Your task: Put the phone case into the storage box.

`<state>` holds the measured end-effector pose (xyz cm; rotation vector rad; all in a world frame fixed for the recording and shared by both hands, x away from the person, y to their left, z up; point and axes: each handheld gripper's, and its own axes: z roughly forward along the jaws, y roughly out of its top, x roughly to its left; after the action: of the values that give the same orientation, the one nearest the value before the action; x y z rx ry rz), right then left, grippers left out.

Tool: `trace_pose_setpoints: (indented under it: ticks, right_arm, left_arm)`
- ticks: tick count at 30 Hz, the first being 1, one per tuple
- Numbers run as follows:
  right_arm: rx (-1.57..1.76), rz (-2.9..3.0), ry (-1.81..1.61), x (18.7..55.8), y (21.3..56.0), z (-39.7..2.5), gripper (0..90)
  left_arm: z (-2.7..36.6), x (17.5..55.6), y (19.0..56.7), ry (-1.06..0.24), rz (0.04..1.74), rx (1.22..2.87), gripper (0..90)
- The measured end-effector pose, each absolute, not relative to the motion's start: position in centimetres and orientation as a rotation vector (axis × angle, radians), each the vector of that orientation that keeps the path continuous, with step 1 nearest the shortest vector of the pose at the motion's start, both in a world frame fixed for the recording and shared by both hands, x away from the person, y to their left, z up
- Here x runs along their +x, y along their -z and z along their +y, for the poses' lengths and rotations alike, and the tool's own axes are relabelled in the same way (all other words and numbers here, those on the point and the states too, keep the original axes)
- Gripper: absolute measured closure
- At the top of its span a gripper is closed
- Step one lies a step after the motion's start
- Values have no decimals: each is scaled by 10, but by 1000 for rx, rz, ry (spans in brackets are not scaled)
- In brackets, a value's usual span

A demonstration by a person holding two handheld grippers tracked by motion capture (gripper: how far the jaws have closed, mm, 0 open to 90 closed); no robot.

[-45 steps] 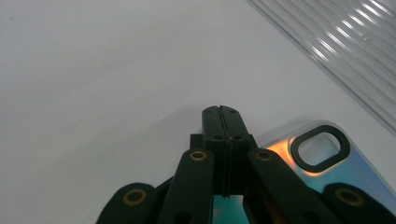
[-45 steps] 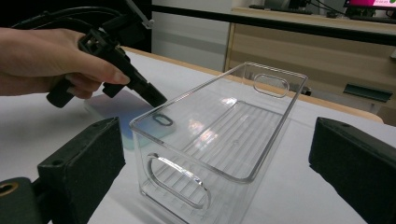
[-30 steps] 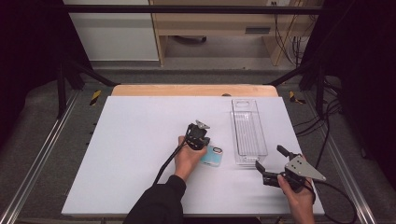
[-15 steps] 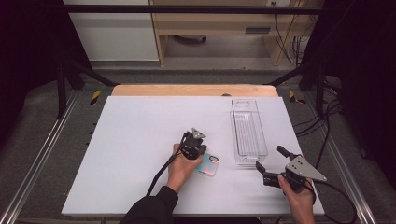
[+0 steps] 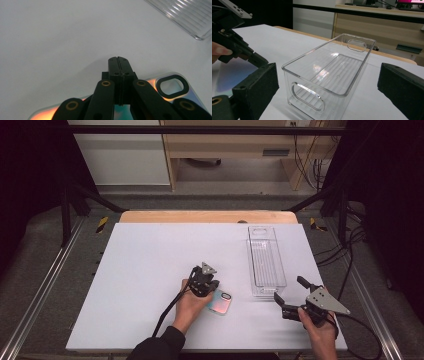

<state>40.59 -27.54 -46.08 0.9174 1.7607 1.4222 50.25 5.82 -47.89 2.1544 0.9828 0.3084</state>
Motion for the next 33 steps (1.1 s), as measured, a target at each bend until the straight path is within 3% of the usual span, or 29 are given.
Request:
trace_pose_setpoints:
  ticks: [20,31,33]
  right_arm:
    - [909,1772,-1411,405,460,-272,35]
    - [896,1779,-1408,403,459,-271,34]
    - [898,1776,-1408,402,459,-271,30]
  left_arm:
    - [70,481,480,-333,939,2138,900]
    - [106,461,460,-525,864,1896,900]
    - [118,453,456,-575,863,1816,856]
